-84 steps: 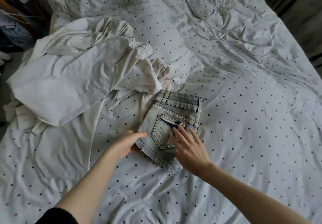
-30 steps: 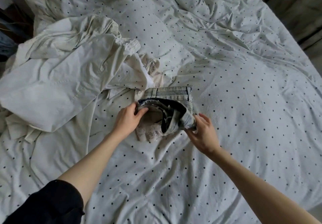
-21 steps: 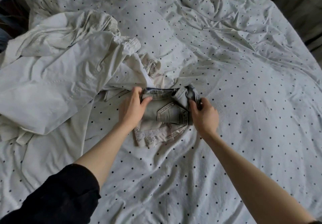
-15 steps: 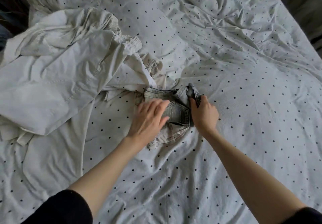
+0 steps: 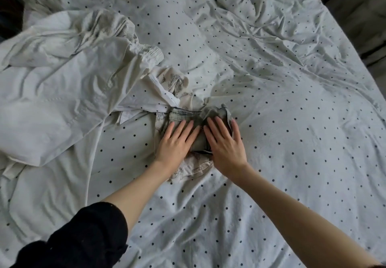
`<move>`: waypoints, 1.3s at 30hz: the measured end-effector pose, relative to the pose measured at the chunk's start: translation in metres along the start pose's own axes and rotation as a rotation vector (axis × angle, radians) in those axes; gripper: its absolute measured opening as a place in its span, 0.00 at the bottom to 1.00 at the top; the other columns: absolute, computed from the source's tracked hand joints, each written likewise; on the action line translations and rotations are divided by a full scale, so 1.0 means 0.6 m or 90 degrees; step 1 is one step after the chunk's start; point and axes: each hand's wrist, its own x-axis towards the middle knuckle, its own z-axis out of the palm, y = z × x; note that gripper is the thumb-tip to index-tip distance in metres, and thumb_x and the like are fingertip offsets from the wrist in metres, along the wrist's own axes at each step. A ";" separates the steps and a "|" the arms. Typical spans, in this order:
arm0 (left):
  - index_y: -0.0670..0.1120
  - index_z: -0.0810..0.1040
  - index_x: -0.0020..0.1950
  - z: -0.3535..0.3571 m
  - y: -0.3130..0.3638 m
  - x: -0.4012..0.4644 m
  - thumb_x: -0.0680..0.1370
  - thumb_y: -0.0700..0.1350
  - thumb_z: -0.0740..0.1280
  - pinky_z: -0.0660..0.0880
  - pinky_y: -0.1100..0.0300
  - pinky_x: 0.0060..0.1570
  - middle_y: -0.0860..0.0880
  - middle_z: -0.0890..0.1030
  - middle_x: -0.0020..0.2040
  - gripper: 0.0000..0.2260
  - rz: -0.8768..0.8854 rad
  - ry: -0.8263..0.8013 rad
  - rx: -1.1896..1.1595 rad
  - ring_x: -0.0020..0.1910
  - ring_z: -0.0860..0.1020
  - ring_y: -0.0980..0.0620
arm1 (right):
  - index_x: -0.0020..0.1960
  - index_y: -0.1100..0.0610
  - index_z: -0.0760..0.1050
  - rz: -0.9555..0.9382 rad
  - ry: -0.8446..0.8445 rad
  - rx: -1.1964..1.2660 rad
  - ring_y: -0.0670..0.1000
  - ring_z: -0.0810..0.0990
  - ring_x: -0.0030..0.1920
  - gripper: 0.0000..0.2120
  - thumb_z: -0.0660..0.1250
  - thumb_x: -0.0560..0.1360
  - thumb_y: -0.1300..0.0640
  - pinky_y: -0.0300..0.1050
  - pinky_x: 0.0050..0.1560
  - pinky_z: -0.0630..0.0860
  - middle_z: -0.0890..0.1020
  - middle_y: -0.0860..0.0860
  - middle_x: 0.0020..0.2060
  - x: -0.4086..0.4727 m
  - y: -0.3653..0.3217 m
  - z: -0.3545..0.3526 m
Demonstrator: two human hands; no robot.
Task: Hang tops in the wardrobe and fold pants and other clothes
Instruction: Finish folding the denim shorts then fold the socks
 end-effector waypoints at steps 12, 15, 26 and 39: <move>0.39 0.80 0.57 -0.139 0.016 -0.042 0.60 0.30 0.76 0.77 0.48 0.54 0.42 0.83 0.53 0.26 -0.086 0.118 -0.221 0.51 0.82 0.45 | 0.43 0.58 0.79 -0.032 0.293 0.024 0.55 0.81 0.41 0.06 0.70 0.67 0.60 0.51 0.61 0.74 0.82 0.53 0.36 -0.055 0.025 -0.110; 0.41 0.80 0.56 -0.193 0.053 -0.049 0.62 0.29 0.71 0.76 0.49 0.54 0.44 0.83 0.51 0.23 -0.025 0.207 -0.265 0.51 0.81 0.45 | 0.41 0.61 0.79 0.003 0.372 0.068 0.57 0.80 0.36 0.06 0.72 0.65 0.62 0.47 0.47 0.79 0.81 0.55 0.35 -0.141 0.053 -0.135; 0.42 0.82 0.51 -0.352 0.329 -0.040 0.70 0.34 0.66 0.78 0.50 0.52 0.45 0.84 0.49 0.12 0.347 0.323 -0.208 0.47 0.83 0.47 | 0.40 0.63 0.78 0.333 0.385 0.067 0.59 0.80 0.37 0.05 0.72 0.65 0.64 0.50 0.39 0.78 0.82 0.57 0.36 -0.530 0.128 -0.123; 0.44 0.81 0.48 -0.553 0.899 -0.122 0.72 0.35 0.67 0.78 0.54 0.44 0.47 0.83 0.44 0.08 0.765 0.438 -0.292 0.42 0.82 0.47 | 0.40 0.61 0.78 0.710 0.364 -0.059 0.58 0.81 0.37 0.06 0.70 0.64 0.60 0.48 0.35 0.77 0.81 0.55 0.37 -1.126 0.221 -0.052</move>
